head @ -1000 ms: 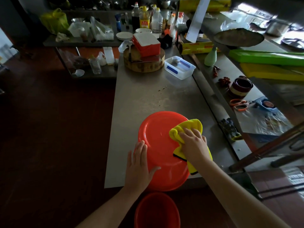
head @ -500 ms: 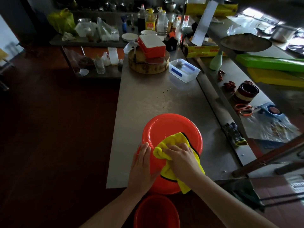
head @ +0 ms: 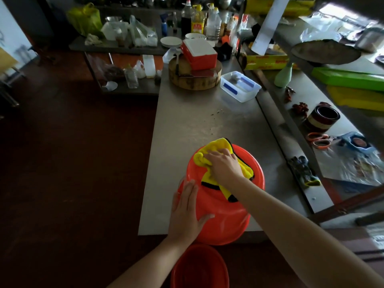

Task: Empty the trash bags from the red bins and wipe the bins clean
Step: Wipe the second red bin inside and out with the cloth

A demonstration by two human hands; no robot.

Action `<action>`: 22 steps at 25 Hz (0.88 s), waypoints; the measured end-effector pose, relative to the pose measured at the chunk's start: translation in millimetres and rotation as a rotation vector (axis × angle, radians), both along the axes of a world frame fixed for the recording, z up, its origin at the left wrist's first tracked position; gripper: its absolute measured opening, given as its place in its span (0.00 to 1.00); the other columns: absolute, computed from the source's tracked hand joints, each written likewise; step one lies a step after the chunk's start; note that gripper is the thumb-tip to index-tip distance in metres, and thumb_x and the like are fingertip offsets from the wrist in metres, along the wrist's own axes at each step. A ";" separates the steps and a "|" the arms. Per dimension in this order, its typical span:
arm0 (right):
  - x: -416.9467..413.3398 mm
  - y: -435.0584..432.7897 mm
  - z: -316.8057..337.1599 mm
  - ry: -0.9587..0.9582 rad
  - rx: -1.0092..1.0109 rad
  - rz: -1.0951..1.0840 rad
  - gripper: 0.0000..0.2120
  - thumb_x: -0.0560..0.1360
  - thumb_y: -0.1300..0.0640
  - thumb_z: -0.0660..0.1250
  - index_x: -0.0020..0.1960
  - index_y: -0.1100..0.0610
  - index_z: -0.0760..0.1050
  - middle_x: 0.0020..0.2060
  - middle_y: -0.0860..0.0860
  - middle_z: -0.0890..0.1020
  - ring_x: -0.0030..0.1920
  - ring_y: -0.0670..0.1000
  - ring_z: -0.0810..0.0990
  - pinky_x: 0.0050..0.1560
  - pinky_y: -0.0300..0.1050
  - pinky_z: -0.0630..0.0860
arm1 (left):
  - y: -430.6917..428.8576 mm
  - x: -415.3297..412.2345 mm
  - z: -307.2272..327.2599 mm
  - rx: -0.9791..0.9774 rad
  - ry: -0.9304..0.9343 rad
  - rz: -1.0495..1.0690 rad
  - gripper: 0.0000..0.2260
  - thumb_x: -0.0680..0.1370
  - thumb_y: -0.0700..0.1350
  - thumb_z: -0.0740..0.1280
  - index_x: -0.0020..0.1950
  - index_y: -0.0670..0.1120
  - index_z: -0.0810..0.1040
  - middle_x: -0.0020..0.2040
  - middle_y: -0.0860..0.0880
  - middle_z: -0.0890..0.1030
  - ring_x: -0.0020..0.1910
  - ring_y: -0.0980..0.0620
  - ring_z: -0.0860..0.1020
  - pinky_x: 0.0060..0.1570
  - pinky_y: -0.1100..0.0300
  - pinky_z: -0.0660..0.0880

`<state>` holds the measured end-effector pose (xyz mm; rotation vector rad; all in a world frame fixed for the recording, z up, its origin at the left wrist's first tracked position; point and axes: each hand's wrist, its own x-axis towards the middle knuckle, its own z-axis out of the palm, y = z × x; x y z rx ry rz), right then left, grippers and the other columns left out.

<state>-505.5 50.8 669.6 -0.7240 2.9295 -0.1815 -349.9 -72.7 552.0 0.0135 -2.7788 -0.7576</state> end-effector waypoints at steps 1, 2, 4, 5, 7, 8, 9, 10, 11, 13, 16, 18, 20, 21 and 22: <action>-5.4 6.9 2.2 0.006 0.002 -0.029 0.20 0.81 0.52 0.61 0.71 0.42 0.71 0.71 0.42 0.73 0.72 0.56 0.64 0.66 0.54 0.63 | 0.5 0.4 -0.7 0.002 0.011 0.004 0.45 0.75 0.72 0.62 0.83 0.49 0.49 0.83 0.52 0.51 0.81 0.51 0.53 0.79 0.51 0.43; -10.2 15.3 4.4 0.008 0.002 -0.064 0.19 0.81 0.52 0.60 0.71 0.43 0.72 0.70 0.43 0.73 0.71 0.56 0.65 0.66 0.55 0.63 | 0.8 0.6 -1.2 0.004 0.026 0.006 0.45 0.76 0.72 0.62 0.83 0.49 0.50 0.83 0.52 0.51 0.81 0.51 0.53 0.78 0.49 0.46; -16.8 35.1 7.4 0.005 0.018 -0.130 0.17 0.82 0.53 0.59 0.69 0.43 0.73 0.68 0.43 0.75 0.70 0.55 0.66 0.65 0.54 0.64 | 1.0 0.6 -1.3 0.002 0.053 -0.002 0.44 0.76 0.71 0.62 0.82 0.48 0.51 0.83 0.51 0.51 0.81 0.50 0.53 0.77 0.45 0.49; -16.7 46.0 8.6 0.006 0.036 -0.153 0.16 0.81 0.53 0.60 0.68 0.44 0.74 0.67 0.44 0.76 0.70 0.55 0.66 0.65 0.53 0.64 | 1.4 0.9 -0.9 -0.007 0.057 -0.005 0.44 0.76 0.71 0.62 0.82 0.48 0.50 0.83 0.51 0.51 0.81 0.50 0.53 0.76 0.44 0.51; -9.7 65.4 9.3 0.024 0.054 -0.178 0.16 0.80 0.54 0.61 0.66 0.44 0.74 0.64 0.43 0.77 0.69 0.55 0.66 0.63 0.52 0.65 | 1.1 1.7 0.3 -0.035 0.062 0.003 0.44 0.76 0.71 0.61 0.82 0.47 0.51 0.83 0.50 0.51 0.81 0.50 0.53 0.76 0.43 0.53; -3.7 74.7 9.9 0.032 0.054 -0.190 0.16 0.80 0.54 0.62 0.66 0.44 0.74 0.63 0.43 0.78 0.69 0.55 0.66 0.63 0.52 0.66 | 1.4 1.5 1.2 -0.046 0.065 0.009 0.44 0.76 0.72 0.61 0.82 0.46 0.51 0.83 0.50 0.52 0.81 0.50 0.53 0.76 0.42 0.53; 4.3 83.6 10.1 0.034 0.054 -0.200 0.16 0.80 0.54 0.62 0.67 0.44 0.74 0.62 0.43 0.78 0.69 0.55 0.66 0.63 0.52 0.66 | 1.7 1.3 1.7 -0.053 0.061 0.012 0.45 0.76 0.72 0.61 0.82 0.46 0.51 0.83 0.50 0.52 0.81 0.50 0.53 0.76 0.42 0.53; 13.8 91.9 9.4 0.034 0.056 -0.204 0.16 0.80 0.53 0.62 0.67 0.44 0.73 0.62 0.43 0.78 0.69 0.55 0.66 0.63 0.52 0.67 | 1.8 1.7 1.8 -0.060 0.055 0.013 0.45 0.76 0.72 0.60 0.82 0.46 0.51 0.83 0.50 0.52 0.81 0.49 0.53 0.76 0.43 0.52; 24.8 99.8 7.7 0.038 0.053 -0.203 0.17 0.80 0.53 0.63 0.67 0.43 0.73 0.62 0.43 0.78 0.69 0.55 0.66 0.63 0.52 0.67 | 1.6 1.9 1.5 -0.066 0.049 0.012 0.46 0.76 0.72 0.60 0.82 0.46 0.50 0.83 0.50 0.51 0.81 0.49 0.53 0.76 0.43 0.51; 48.2 112.4 4.7 0.039 0.037 -0.197 0.17 0.79 0.49 0.65 0.68 0.43 0.73 0.64 0.43 0.77 0.69 0.56 0.66 0.64 0.53 0.66 | 1.4 1.5 1.1 -0.069 0.047 0.016 0.46 0.75 0.73 0.61 0.82 0.46 0.50 0.83 0.50 0.51 0.81 0.49 0.53 0.76 0.43 0.52; 79.5 118.6 -1.3 0.042 0.012 -0.180 0.18 0.78 0.49 0.67 0.68 0.43 0.74 0.64 0.42 0.77 0.70 0.58 0.68 0.63 0.55 0.68 | 1.9 2.3 1.4 -0.064 0.048 0.027 0.47 0.75 0.73 0.61 0.82 0.47 0.49 0.82 0.50 0.52 0.81 0.49 0.54 0.76 0.43 0.53; 95.5 115.1 -2.6 0.059 -0.026 -0.174 0.18 0.77 0.53 0.71 0.66 0.44 0.77 0.60 0.43 0.80 0.66 0.60 0.71 0.60 0.58 0.71 | 2.7 2.4 2.1 -0.066 0.045 0.030 0.47 0.75 0.73 0.61 0.82 0.46 0.51 0.82 0.49 0.54 0.81 0.49 0.55 0.76 0.42 0.55; 109.1 108.1 -3.5 0.111 -0.066 -0.135 0.19 0.71 0.56 0.77 0.60 0.46 0.81 0.54 0.45 0.83 0.59 0.62 0.77 0.52 0.59 0.76 | 2.2 2.3 2.3 -0.061 0.049 0.036 0.46 0.75 0.73 0.61 0.81 0.45 0.53 0.82 0.49 0.55 0.81 0.49 0.55 0.76 0.42 0.57; 115.8 103.9 -4.3 0.144 -0.081 -0.110 0.20 0.67 0.57 0.80 0.58 0.46 0.82 0.51 0.45 0.84 0.55 0.62 0.79 0.48 0.59 0.78 | 1.6 2.2 1.7 -0.051 0.058 0.033 0.46 0.75 0.73 0.61 0.81 0.44 0.54 0.82 0.49 0.54 0.81 0.50 0.55 0.76 0.43 0.57; 121.7 99.2 -5.0 0.172 -0.087 -0.088 0.22 0.64 0.57 0.82 0.56 0.46 0.83 0.49 0.44 0.84 0.53 0.62 0.81 0.45 0.58 0.79 | 1.2 2.0 0.9 -0.035 0.070 0.026 0.46 0.75 0.73 0.61 0.81 0.44 0.54 0.82 0.49 0.54 0.81 0.50 0.55 0.76 0.43 0.58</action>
